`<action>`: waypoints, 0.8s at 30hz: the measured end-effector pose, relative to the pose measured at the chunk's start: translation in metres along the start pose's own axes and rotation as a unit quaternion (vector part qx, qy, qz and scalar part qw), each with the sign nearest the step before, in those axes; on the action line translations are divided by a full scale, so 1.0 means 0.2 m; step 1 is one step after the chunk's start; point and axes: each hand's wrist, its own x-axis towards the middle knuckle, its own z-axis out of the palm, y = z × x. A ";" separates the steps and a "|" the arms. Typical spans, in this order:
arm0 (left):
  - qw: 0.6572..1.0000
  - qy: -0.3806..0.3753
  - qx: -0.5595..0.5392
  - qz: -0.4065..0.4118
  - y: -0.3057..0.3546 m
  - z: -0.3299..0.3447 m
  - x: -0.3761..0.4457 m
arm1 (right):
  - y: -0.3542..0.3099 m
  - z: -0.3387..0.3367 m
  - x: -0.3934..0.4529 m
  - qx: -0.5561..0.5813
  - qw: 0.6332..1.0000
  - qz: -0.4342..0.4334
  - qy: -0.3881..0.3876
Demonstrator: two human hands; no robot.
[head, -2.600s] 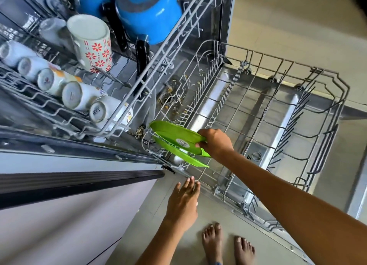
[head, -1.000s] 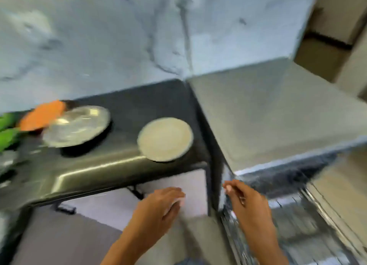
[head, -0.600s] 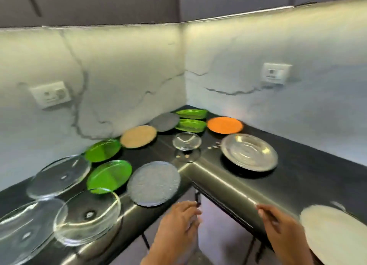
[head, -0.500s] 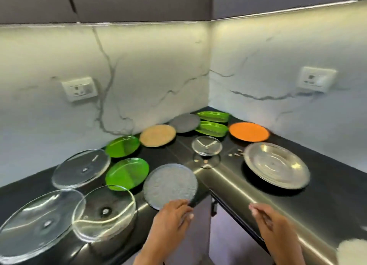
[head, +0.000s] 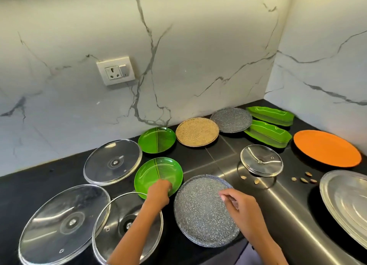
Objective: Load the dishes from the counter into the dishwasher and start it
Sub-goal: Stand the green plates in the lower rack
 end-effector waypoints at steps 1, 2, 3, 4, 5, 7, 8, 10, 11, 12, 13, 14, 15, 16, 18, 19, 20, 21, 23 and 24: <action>1.000 -0.008 0.011 0.004 0.00 0.00 0.02 | 0.00 0.01 0.02 0.000 1.000 -0.001 -0.008; 1.000 -0.011 0.024 0.010 -0.01 0.00 0.03 | 0.00 0.02 0.03 0.002 1.000 0.000 -0.013; 0.999 -0.009 0.034 0.016 -0.01 0.01 0.05 | 0.01 0.02 0.03 0.005 1.000 0.002 -0.018; 0.999 -0.004 0.044 0.023 -0.02 0.00 0.06 | 0.02 0.02 0.03 0.009 1.000 0.006 -0.023; 0.998 0.002 0.053 0.031 -0.01 0.00 0.06 | 0.03 0.03 0.03 0.014 1.000 0.010 -0.026; 0.996 0.020 0.070 0.050 -0.01 0.00 0.06 | 0.05 0.02 0.02 0.022 0.999 0.021 -0.028; 0.995 0.029 0.076 0.055 -0.01 0.00 0.05 | 0.06 0.02 0.01 0.025 0.999 0.024 -0.026; 0.994 0.056 0.075 0.057 -0.01 -0.01 0.03 | 0.07 0.00 -0.01 0.031 0.999 0.033 -0.017; 0.993 0.080 0.065 0.058 -0.02 -0.03 0.00 | 0.08 -0.01 -0.03 0.035 0.999 0.036 -0.011; 0.990 0.116 0.054 0.066 -0.03 -0.05 -0.02 | 0.10 -0.02 -0.06 0.038 0.999 0.038 -0.003; 0.985 0.148 0.042 0.082 -0.04 -0.08 -0.04 | 0.11 -0.03 -0.08 0.041 0.998 0.039 0.006; 0.979 0.175 0.030 0.102 -0.05 -0.11 -0.05 | 0.11 -0.05 -0.11 0.042 0.998 0.041 0.015; 0.973 0.197 0.022 0.119 -0.06 -0.14 -0.09 | 0.12 -0.07 -0.14 0.041 0.998 0.044 0.025; 0.968 0.213 0.013 0.134 -0.06 -0.17 -0.12 | 0.12 -0.08 -0.18 0.038 0.998 0.046 0.034; 0.955 0.235 -0.009 0.179 -0.03 -0.22 -0.21 | 0.12 -0.13 -0.27 0.033 0.997 0.050 0.055; 0.947 0.245 -0.024 0.208 0.00 -0.24 -0.26 | 0.13 -0.15 -0.31 0.031 0.996 0.052 0.069; 0.936 0.256 -0.036 0.240 0.03 -0.26 -0.32 | 0.14 -0.17 -0.37 0.029 0.994 0.056 0.086; 0.925 0.262 -0.044 0.271 0.07 -0.28 -0.38 | 0.15 -0.20 -0.43 0.025 0.993 0.062 0.102; 0.902 0.261 -0.061 0.338 0.17 -0.30 -0.50 | 0.16 -0.25 -0.58 0.016 0.988 0.073 0.138; 0.891 0.255 -0.075 0.369 0.22 -0.30 -0.55 | 0.16 -0.28 -0.65 0.011 0.985 0.078 0.154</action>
